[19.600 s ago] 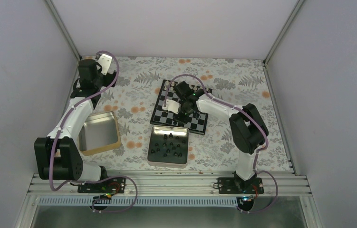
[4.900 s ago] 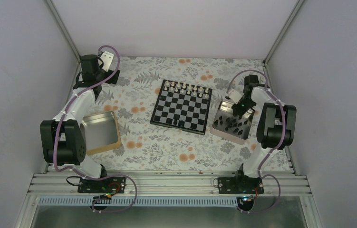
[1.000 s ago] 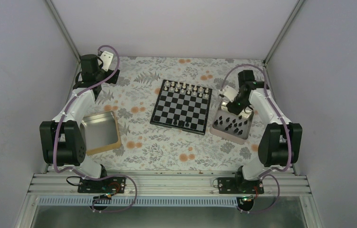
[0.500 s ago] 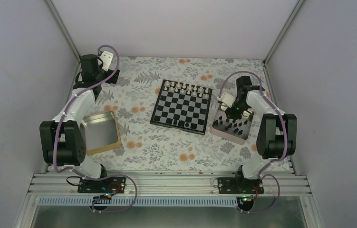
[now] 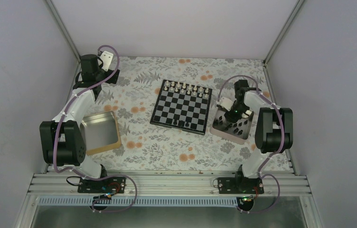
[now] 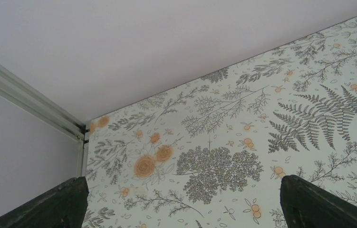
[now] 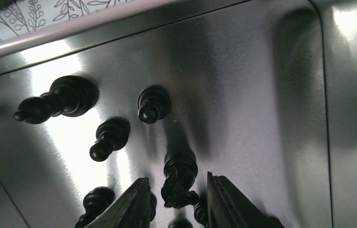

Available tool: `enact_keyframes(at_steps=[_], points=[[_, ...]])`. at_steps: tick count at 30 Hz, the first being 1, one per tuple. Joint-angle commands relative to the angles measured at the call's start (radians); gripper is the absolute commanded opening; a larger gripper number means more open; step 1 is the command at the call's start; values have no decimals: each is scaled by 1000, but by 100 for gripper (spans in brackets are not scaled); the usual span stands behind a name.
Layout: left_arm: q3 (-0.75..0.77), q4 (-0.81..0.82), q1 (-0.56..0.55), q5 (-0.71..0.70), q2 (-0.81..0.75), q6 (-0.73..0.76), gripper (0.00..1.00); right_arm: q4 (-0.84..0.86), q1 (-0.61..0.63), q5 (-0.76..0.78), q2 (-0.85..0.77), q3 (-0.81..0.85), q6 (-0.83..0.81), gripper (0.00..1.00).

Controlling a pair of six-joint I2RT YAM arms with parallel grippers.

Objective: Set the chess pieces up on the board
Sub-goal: Pick up the chess piece from the storage box, then place the chess piece on the chessboard.

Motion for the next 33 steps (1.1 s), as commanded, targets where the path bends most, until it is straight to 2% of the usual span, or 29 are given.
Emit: enact_keyframes(at_steps=[1, 6, 20, 26, 33], points=[[5, 10, 0, 11, -17, -2, 100, 19, -10, -19, 31, -3, -5, 29], [4, 9, -1, 8, -17, -1, 100, 15, -10, -15, 26, 11, -2, 13], [3, 10, -1, 11, -24, -2, 100, -169, 15, -45, -77, 165, 22, 8], [1, 8, 0, 16, -28, -4, 100, -248, 170, -67, -145, 226, 67, 9], [2, 6, 0, 14, -35, -4, 100, -224, 369, -80, -105, 216, 152, 9]])
